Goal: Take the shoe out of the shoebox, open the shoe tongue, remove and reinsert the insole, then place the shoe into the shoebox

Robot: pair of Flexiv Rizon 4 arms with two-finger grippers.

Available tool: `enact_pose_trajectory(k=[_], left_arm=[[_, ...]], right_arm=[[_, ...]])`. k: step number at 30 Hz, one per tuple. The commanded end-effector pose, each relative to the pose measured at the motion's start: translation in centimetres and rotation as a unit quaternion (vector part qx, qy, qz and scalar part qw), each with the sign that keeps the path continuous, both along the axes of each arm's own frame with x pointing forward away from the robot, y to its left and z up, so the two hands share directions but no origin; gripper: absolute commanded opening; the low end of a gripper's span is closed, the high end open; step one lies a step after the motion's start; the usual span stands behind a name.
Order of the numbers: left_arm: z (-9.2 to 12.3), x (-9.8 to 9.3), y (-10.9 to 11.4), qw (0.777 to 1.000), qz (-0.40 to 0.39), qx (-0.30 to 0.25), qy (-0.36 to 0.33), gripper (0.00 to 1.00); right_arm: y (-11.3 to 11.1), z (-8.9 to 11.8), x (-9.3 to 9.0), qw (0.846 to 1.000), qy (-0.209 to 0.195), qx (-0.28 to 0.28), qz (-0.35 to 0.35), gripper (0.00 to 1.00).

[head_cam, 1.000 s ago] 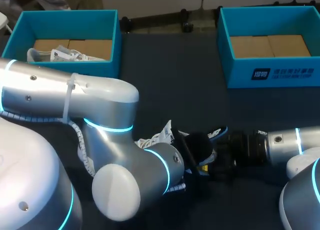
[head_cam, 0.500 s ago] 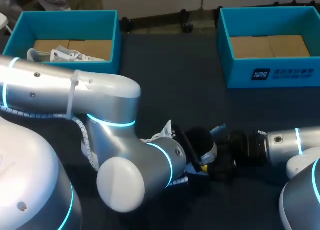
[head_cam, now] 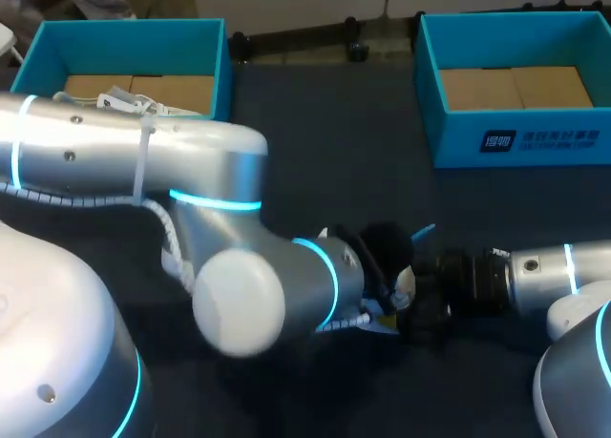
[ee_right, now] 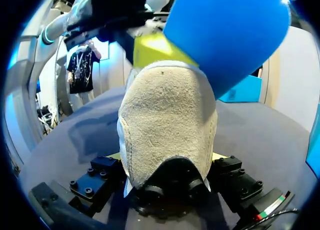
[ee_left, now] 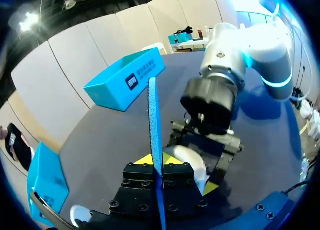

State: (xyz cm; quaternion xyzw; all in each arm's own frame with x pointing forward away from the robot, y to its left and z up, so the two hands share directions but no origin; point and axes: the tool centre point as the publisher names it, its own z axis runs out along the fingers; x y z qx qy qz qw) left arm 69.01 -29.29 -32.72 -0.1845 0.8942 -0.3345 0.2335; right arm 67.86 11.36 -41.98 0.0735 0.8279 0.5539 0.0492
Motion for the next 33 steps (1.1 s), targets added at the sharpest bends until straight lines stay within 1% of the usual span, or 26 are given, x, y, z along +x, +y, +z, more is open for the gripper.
enact_pose_trajectory(k=[1, 10, 14, 16, 17, 19, 24, 25, 26, 31, 33], left_arm=[[1.8, 1.1, -0.5, 0.999, -0.021, 0.006, 0.044, 0.00], [4.3, 1.1, -2.1, 0.994, -0.035, 0.005, 0.101, 0.00], [5.4, 1.3, -2.8, 0.986, -0.047, -0.001, 0.157, 0.00], [5.9, 1.4, -3.0, 0.983, -0.052, -0.004, 0.174, 0.00], [6.5, 1.4, -3.2, 0.978, -0.062, -0.009, 0.198, 0.00], [7.2, 1.4, -3.4, 0.972, -0.072, -0.015, 0.222, 0.00], [10.4, 0.6, -3.7, 0.955, -0.115, -0.034, 0.273, 0.00], [10.6, 0.5, -3.7, 0.953, -0.120, -0.034, 0.277, 0.00], [11.8, 0.0, -3.7, 0.946, -0.135, -0.039, 0.292, 0.00], [15.1, -1.3, -3.8, 0.931, -0.174, -0.051, 0.315, 0.00], [16.3, -1.9, -3.8, 0.930, -0.185, -0.056, 0.313, 0.00]], right_arm=[[0.1, 0.0, -0.1, 1.000, 0.001, -0.002, 0.000, 0.00], [0.1, 0.0, -0.1, 1.000, 0.001, -0.002, 0.000, 0.00], [0.1, 0.0, -0.1, 1.000, 0.001, -0.002, 0.000, 0.00], [0.1, 0.0, -0.1, 1.000, 0.001, -0.002, 0.000, 0.00], [0.1, 0.0, -0.1, 1.000, 0.001, -0.002, 0.000, 0.00], [0.1, 0.0, -0.1, 1.000, 0.001, -0.002, 0.000, 0.00], [0.1, 0.0, -0.1, 1.000, 0.001, -0.002, 0.000, 0.00], [0.1, 0.0, -0.1, 1.000, 0.001, -0.002, 0.000, 0.00], [0.1, 0.0, -0.1, 1.000, 0.001, -0.002, 0.000, 0.00], [0.1, 0.0, -0.1, 1.000, 0.001, -0.002, 0.000, 0.00], [0.1, 0.0, -0.1, 1.000, 0.001, -0.002, 0.000, 0.00]])
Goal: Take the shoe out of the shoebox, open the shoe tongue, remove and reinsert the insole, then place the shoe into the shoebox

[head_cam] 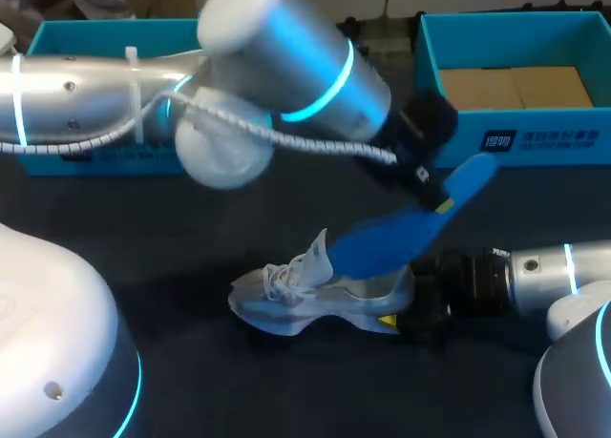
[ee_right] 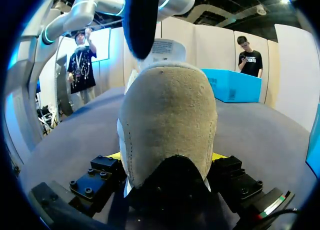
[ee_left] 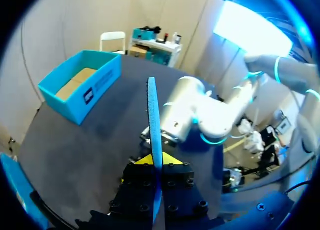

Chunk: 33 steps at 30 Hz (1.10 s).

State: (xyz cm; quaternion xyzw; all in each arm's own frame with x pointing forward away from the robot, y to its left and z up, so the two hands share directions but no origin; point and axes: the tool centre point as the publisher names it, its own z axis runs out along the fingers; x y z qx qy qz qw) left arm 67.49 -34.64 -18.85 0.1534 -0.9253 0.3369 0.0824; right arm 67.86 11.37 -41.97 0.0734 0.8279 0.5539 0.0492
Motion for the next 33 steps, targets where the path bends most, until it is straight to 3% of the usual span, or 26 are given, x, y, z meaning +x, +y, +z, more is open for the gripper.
enact_pose_trajectory(k=[1, 11, 13, 28, 33], left_arm=[[2.8, -0.5, 1.6, 0.998, -0.046, -0.025, 0.037, 0.00], [9.5, -3.3, 3.5, 0.992, -0.073, -0.100, 0.022, 0.00], [11.8, -3.8, 5.0, 0.988, -0.083, -0.125, 0.033, 0.00], [11.8, -3.8, 5.0, 0.988, -0.083, -0.125, 0.033, 0.00], [13.3, -2.6, 7.3, 0.983, -0.052, -0.167, 0.053, 0.00]], right_arm=[[0.1, 0.0, -0.1, 1.000, 0.001, -0.002, 0.000, 0.00], [0.1, 0.0, -0.1, 1.000, 0.001, -0.002, 0.000, 0.00], [0.1, 0.0, -0.1, 1.000, 0.001, -0.002, 0.000, 0.00], [0.1, 0.0, -0.1, 1.000, 0.001, -0.002, 0.000, 0.00], [0.1, 0.0, -0.1, 1.000, 0.001, -0.002, 0.000, 0.00]])
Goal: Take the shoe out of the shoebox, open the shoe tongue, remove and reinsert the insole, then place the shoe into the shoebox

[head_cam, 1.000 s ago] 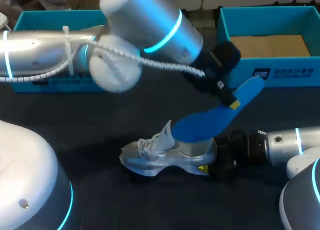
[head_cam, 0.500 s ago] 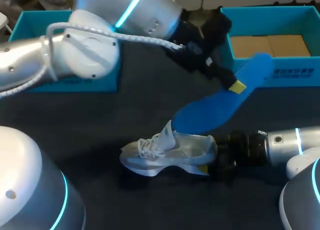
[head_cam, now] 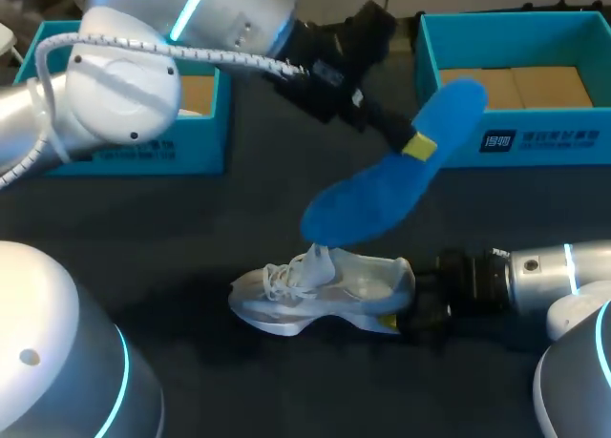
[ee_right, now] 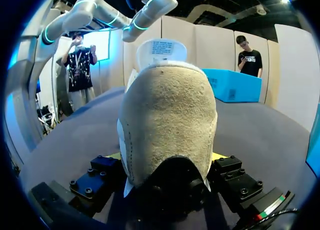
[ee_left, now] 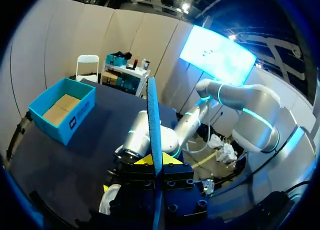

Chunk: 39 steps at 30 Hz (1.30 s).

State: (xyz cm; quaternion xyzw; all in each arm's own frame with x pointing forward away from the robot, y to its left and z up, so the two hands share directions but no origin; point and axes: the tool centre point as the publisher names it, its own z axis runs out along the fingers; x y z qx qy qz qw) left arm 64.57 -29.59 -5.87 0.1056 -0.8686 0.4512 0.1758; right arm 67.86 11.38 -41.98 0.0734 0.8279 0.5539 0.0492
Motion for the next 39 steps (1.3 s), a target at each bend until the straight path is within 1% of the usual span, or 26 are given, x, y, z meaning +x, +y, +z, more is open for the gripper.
enact_pose_trajectory(k=[1, 2, 10, 13, 15, 19, 20, 23, 26, 28, 31, 33, 36, 39], left_arm=[[0.4, 0.3, 2.2, 1.000, 0.007, -0.024, -0.002, 0.00], [0.8, 0.5, 2.7, 0.999, 0.020, -0.028, -0.012, 0.00], [1.9, 0.4, 4.0, 0.997, 0.041, -0.065, -0.016, 0.00], [3.0, 0.4, 4.4, 0.995, 0.043, -0.088, -0.021, 0.00], [4.1, 0.4, 4.8, 0.993, 0.041, -0.107, -0.019, 0.00], [6.8, 0.1, 5.7, 0.985, 0.038, -0.166, -0.007, 0.00], [7.9, -0.1, 6.0, 0.982, 0.034, -0.184, -0.003, 0.00], [9.8, -0.3, 6.2, 0.976, 0.035, -0.214, 0.003, 0.00], [11.3, -0.6, 6.4, 0.973, 0.035, -0.229, 0.008, 0.00], [12.3, -1.4, 6.8, 0.971, 0.036, -0.235, -0.003, 0.00], [13.0, -2.6, 7.6, 0.968, 0.038, -0.248, -0.016, 0.00], [13.3, -3.0, 7.8, 0.966, 0.040, -0.257, -0.005, 0.00], [13.9, -3.9, 8.1, 0.966, 0.046, -0.254, -0.011, 0.00], [14.5, -4.4, 8.5, 0.966, 0.045, -0.254, -0.015, 0.00]], right_arm=[[0.1, 0.0, -0.1, 1.000, 0.001, -0.002, 0.000, 0.00], [0.1, 0.0, -0.1, 1.000, 0.001, -0.002, 0.000, 0.00], [0.1, 0.0, -0.1, 1.000, 0.001, -0.002, 0.000, 0.00], [0.1, 0.0, -0.1, 1.000, 0.001, -0.002, 0.000, 0.00], [0.1, 0.0, -0.1, 1.000, 0.001, -0.002, 0.000, 0.00], [0.1, 0.0, -0.1, 1.000, 0.001, -0.002, 0.000, 0.00], [0.1, 0.0, -0.1, 1.000, 0.001, -0.002, 0.000, 0.00], [0.1, 0.0, -0.1, 1.000, 0.001, -0.002, 0.000, 0.00], [0.1, 0.0, -0.1, 1.000, 0.001, -0.002, 0.000, 0.00], [0.1, 0.0, -0.1, 1.000, 0.001, -0.002, 0.000, 0.00], [0.1, 0.0, -0.1, 1.000, 0.001, -0.002, 0.000, 0.00], [0.1, 0.0, -0.1, 1.000, 0.001, -0.002, 0.000, 0.00], [0.1, 0.0, -0.1, 1.000, 0.001, -0.002, 0.000, 0.00], [0.1, 0.0, -0.1, 1.000, 0.001, -0.002, 0.000, 0.00]])
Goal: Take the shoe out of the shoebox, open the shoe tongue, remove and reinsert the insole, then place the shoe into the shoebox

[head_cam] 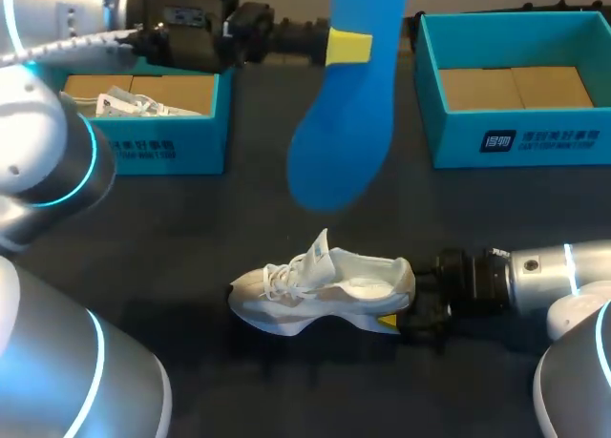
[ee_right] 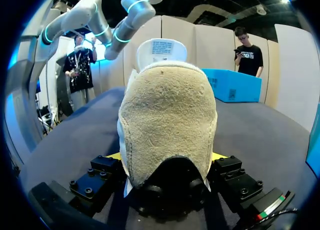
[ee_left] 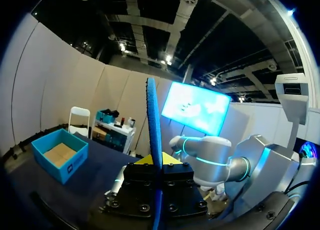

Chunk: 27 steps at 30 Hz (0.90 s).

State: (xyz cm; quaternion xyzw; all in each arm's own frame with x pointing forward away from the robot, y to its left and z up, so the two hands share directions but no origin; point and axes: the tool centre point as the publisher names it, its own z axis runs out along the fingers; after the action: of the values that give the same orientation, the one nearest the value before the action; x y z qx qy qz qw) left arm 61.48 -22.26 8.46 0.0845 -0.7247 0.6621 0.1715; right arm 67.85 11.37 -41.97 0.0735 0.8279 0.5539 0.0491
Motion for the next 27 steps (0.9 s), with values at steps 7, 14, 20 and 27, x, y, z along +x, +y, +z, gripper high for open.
enact_pose_trajectory(k=[7, 14, 20, 27], left_arm=[[1.3, -1.8, 1.7, 1.000, -0.016, 0.004, 0.002, 0.00], [1.3, -1.8, 1.7, 1.000, -0.016, 0.004, 0.002, 0.00], [1.8, -2.8, 3.0, 1.000, 0.002, -0.014, 0.006, 0.00], [2.2, -3.9, 4.1, 1.000, 0.003, -0.008, 0.009, 0.00]], right_arm=[[0.1, 0.0, -0.1, 1.000, 0.001, -0.002, 0.000, 0.00], [0.1, 0.0, -0.1, 1.000, 0.001, -0.002, 0.000, 0.00], [0.1, 0.0, -0.1, 1.000, 0.001, -0.002, 0.000, 0.00], [0.1, 0.0, -0.1, 1.000, 0.001, -0.002, 0.000, 0.00]])
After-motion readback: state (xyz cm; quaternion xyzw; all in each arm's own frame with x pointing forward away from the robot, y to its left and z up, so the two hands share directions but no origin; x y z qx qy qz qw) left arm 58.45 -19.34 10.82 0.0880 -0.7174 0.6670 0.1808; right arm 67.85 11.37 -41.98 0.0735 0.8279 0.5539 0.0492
